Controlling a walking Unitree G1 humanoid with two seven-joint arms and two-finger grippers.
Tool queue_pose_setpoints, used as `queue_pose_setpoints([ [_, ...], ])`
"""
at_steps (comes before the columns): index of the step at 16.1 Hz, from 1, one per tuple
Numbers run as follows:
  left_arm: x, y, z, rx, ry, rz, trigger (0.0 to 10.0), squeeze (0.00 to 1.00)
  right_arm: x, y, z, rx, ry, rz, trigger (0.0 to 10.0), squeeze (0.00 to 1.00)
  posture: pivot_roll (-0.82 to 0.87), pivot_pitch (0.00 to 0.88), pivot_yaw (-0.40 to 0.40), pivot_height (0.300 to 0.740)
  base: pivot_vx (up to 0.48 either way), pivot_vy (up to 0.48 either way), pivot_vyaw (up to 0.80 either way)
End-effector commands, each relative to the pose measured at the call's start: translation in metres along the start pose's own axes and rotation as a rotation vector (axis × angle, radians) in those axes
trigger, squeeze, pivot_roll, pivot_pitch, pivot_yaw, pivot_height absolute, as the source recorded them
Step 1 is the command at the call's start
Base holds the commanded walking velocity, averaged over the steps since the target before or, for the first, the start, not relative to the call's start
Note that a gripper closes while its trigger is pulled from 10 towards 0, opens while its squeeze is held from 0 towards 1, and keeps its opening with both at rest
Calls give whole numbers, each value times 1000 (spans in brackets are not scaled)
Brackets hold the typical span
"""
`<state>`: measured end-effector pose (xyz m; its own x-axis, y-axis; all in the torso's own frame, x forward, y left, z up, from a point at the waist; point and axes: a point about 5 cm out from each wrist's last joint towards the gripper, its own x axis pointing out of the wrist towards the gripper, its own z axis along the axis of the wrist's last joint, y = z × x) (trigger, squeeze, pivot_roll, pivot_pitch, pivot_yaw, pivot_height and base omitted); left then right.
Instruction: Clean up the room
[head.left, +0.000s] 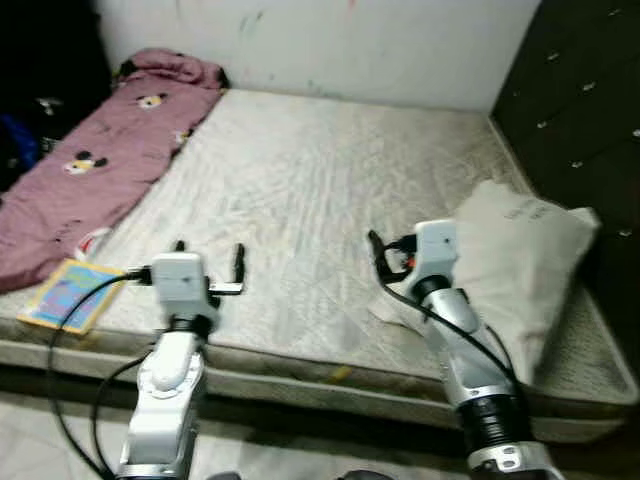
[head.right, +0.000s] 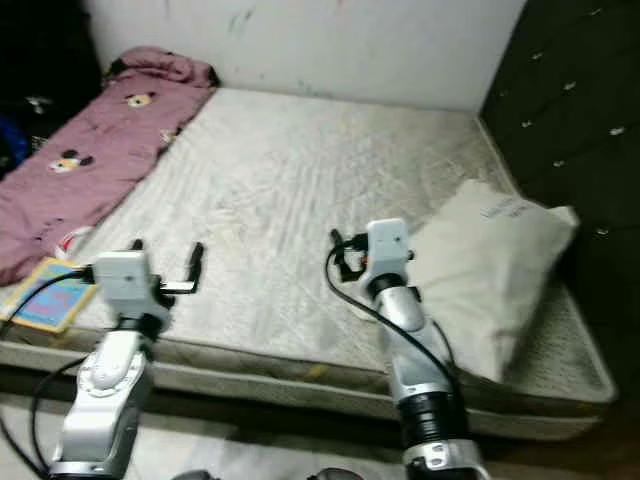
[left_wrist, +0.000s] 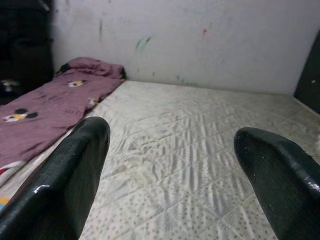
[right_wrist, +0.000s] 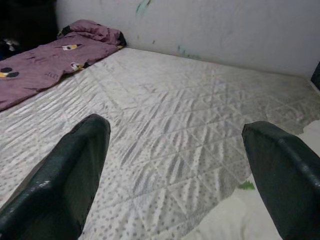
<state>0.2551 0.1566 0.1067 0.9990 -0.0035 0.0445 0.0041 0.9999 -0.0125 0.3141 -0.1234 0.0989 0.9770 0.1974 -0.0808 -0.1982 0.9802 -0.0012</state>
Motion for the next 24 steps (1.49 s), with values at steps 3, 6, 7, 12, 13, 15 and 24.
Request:
queue_pose_setpoints([
  [3, 3, 11, 4, 44, -30, 53, 10000, 0, 3, 3, 6, -4, -24, 12, 10000, 0, -94, 0, -50, 740, 0, 0, 0],
  [6, 6, 24, 6, 90, -79, 114, 10000, 0, 4, 1, 8, 11, -34, 0, 10000, 0, -88, 0, -42, 740, 0, 0, 0],
  [7, 5, 25, 4, 74, -60, 121, 10000, 0, 4, -3, 9, 4, -41, -24, 10000, 0, -88, 0, -40, 740, 0, 0, 0],
  [12, -2, 27, -7, 31, -6, 103, 10000, 0, 4, -17, 4, -35, -7, -140, 10000, 0, -93, 0, -32, 740, 0, 0, 0],
  [13, -2, 27, -8, 42, 10, 112, 10000, 0, 3, -10, 5, -99, -41, -78, 10000, 0, -94, 0, -32, 740, 0, 0, 0],
  [15, -2, 26, -10, 46, 27, 115, 10000, 0, 1, -6, 5, -60, -56, -75, 10000, 0, -92, 0, -32, 740, 0, 0, 0],
  [24, 2, 10, -6, 22, 10, 25, 10000, 0, -1, -4, 1, 38, -30, -35, 10000, 0, -101, 0, -28, 740, 0, 0, -356],
])
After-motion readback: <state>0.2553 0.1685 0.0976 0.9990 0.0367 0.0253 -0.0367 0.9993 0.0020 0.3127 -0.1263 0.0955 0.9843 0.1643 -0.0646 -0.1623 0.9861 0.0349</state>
